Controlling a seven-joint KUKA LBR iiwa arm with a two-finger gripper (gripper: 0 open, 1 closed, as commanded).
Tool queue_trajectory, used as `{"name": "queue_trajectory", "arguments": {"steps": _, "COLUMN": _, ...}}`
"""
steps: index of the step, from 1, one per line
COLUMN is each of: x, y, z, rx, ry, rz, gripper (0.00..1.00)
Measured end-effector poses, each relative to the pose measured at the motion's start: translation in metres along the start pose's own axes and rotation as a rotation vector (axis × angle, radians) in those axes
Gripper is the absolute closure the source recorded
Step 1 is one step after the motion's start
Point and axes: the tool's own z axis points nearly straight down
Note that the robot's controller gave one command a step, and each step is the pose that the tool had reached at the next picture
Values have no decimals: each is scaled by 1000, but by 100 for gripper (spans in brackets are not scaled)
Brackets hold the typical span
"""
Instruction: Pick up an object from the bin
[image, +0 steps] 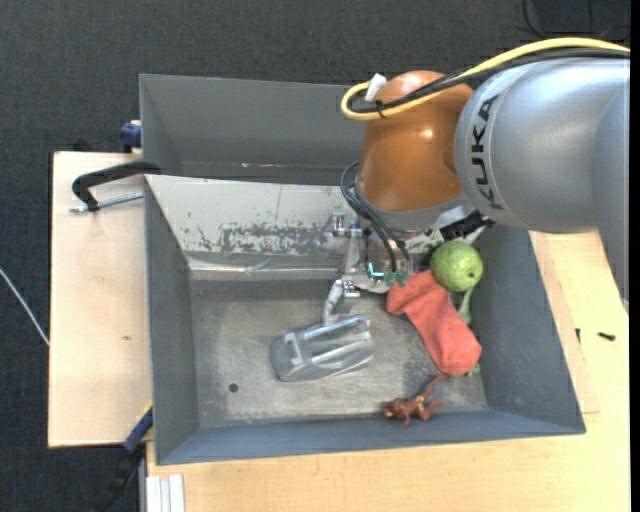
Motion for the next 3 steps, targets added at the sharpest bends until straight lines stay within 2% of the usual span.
{"name": "queue_trajectory", "arguments": {"steps": 1, "x": -2, "y": 0, "z": -4, "rx": 0, "ry": -8, "rz": 1, "gripper": 0}}
{"name": "queue_trajectory", "arguments": {"steps": 2, "x": 60, "y": -93, "z": 72, "rx": 2, "ry": -22, "rz": -44, "gripper": 100}}
{"name": "queue_trajectory", "arguments": {"steps": 3, "x": 60, "y": -93, "z": 72, "rx": 2, "ry": -22, "rz": -44, "gripper": 100}}
